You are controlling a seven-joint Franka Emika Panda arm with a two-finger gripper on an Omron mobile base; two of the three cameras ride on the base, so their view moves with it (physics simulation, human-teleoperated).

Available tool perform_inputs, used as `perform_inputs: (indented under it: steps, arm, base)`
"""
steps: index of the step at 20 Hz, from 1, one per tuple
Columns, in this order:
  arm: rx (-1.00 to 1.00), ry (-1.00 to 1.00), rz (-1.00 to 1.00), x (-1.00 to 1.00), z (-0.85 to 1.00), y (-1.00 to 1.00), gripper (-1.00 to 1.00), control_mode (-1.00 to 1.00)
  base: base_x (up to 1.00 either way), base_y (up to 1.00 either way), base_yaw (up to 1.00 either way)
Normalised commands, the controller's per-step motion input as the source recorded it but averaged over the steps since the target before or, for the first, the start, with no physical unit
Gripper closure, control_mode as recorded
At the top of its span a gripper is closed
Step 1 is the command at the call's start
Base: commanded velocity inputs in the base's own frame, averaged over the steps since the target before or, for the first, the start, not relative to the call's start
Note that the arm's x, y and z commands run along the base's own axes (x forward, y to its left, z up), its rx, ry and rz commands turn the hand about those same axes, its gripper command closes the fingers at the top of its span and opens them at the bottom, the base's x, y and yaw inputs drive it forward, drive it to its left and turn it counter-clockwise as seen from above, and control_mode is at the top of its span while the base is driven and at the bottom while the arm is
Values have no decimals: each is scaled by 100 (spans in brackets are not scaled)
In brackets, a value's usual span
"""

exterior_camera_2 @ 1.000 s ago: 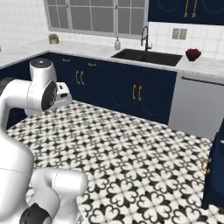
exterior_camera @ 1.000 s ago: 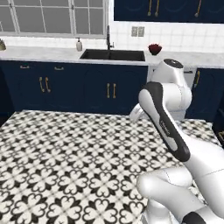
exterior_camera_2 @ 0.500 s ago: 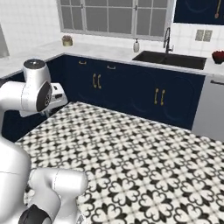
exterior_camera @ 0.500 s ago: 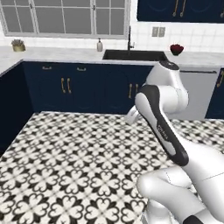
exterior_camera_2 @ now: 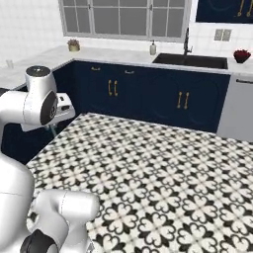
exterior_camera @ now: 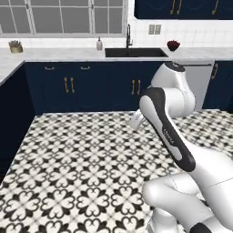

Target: Take a straw from the drawer in front and place it inside the glass cup on the dining counter.

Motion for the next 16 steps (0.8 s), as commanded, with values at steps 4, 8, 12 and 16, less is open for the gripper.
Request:
perform_inputs:
  steps: [4, 8, 12, 16]
  arm:
    - [0, 0, 0, 0, 0, 0, 100, 100]
    - [0, 0, 0, 0, 0, 0, 100, 100]
    - [0, 0, 0, 0, 0, 0, 100, 100]
    - [0, 0, 0, 0, 0, 0, 100, 100]
  base:
    - [-95, 100, -30]
    - [-87, 100, -31]
    - [-81, 100, -32]
    - [-91, 100, -30]
